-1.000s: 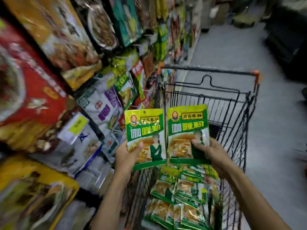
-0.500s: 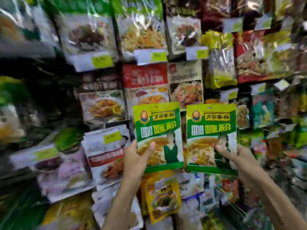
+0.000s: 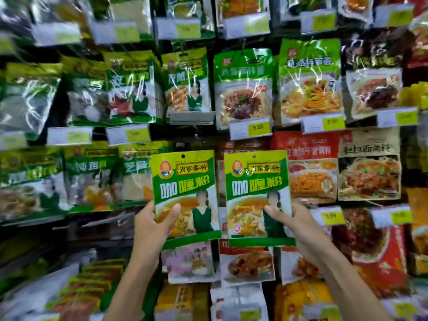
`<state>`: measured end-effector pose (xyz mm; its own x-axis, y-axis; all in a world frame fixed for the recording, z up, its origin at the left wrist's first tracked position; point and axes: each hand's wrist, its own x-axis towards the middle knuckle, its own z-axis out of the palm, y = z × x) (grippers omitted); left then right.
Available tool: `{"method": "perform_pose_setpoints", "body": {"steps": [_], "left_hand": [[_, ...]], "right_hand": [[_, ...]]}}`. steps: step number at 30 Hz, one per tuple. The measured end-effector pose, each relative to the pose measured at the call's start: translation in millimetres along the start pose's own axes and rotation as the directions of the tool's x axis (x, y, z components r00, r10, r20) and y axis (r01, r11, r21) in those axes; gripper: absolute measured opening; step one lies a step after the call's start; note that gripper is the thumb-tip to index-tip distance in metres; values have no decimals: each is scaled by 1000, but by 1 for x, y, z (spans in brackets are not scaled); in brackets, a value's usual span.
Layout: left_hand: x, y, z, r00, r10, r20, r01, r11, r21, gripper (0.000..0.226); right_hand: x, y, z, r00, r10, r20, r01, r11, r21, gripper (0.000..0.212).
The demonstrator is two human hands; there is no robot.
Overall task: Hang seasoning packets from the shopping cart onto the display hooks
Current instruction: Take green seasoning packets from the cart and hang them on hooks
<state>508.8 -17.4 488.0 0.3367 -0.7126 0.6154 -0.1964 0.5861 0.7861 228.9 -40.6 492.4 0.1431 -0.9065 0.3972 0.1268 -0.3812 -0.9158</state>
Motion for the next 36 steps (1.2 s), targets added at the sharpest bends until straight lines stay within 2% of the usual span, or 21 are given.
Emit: {"method": "perform_pose_setpoints", "body": {"steps": [2, 5, 11, 15, 25, 28, 30, 31, 32, 34, 36], "left_hand": [[10, 0, -21, 999, 15, -44, -15, 1000, 11, 14], [23, 0, -46, 995, 36, -92, -31, 998, 56, 15], [50, -5, -75, 986, 57, -157, -43, 995, 89, 25], [59, -11, -83, 986, 72, -150, -62, 995, 75, 21], [75, -21, -80, 996, 79, -53, -78, 997, 17, 20], [78, -21, -68, 997, 74, -12, -74, 997, -7, 19], [78, -19, -58, 998, 59, 10, -58, 998, -37, 27], [78, -18, -53, 998, 51, 23, -49, 997, -56, 31], [78, -17, -48, 998, 46, 34, -44, 997, -70, 32], [77, -15, -38, 997, 37, 61, -32, 996, -86, 32], [76, -16, -31, 996, 32, 87, -23, 994, -105, 33]], "right_hand": [[16, 0, 22, 999, 10, 46, -11, 1000, 12, 41], [42, -4, 55, 993, -19, 120, 13, 999, 47, 22], [91, -9, 102, 996, 21, 85, -24, 999, 39, 20], [107, -10, 114, 995, 61, 75, -66, 995, 78, 28], [130, 1, 120, 997, 75, 28, -75, 997, 12, 11], [130, -1, 125, 992, 114, 45, -112, 993, -43, 19], [128, 0, 126, 993, 114, 32, -112, 992, -54, 40], [124, 3, 125, 997, 74, 0, -74, 995, -60, 51], [120, 6, 125, 998, -5, -61, -1, 994, -108, 53], [106, 11, 122, 933, -249, -259, 173, 943, -286, 37], [92, 14, 124, 853, -396, -341, 284, 900, -332, 26]]}}
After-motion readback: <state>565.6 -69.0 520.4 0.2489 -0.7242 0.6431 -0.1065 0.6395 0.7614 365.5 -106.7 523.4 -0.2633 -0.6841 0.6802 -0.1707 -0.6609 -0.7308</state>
